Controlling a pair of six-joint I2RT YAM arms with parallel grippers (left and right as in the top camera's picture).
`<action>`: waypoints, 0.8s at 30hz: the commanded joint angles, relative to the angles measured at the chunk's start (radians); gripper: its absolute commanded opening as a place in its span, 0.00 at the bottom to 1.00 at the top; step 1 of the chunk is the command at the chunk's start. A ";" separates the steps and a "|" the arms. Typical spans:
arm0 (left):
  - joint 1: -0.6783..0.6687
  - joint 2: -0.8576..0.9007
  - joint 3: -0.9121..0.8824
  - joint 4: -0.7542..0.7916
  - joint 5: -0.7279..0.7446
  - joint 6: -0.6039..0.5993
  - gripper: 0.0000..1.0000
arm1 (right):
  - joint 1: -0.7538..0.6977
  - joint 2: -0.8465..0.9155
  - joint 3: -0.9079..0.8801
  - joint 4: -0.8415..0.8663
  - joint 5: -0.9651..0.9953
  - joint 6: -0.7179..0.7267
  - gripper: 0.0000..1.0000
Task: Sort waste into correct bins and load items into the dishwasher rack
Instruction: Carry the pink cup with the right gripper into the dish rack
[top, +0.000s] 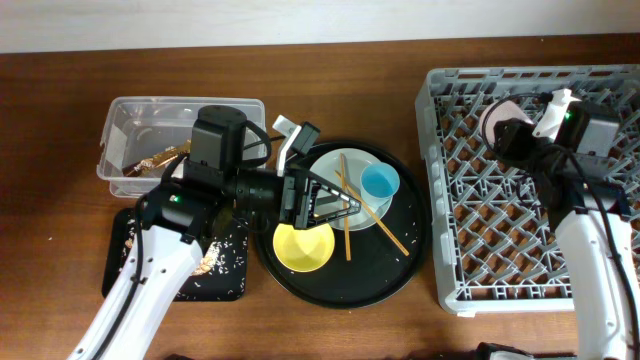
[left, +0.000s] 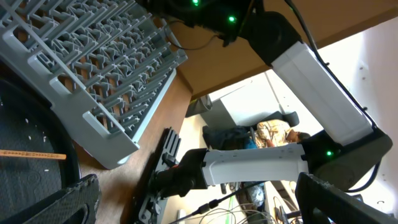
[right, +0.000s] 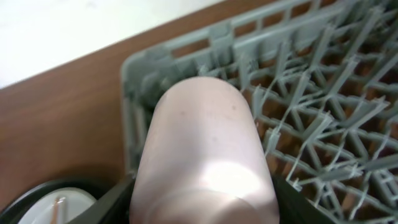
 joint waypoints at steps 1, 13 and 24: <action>0.000 -0.010 0.011 0.001 0.014 0.013 0.99 | -0.005 0.045 0.006 0.056 0.093 0.012 0.48; 0.000 -0.010 0.011 0.001 0.014 0.013 0.99 | -0.005 0.215 0.006 0.163 0.044 0.000 0.48; 0.000 -0.010 0.011 0.001 0.014 0.013 0.99 | -0.004 0.246 0.011 0.188 0.028 -0.062 0.47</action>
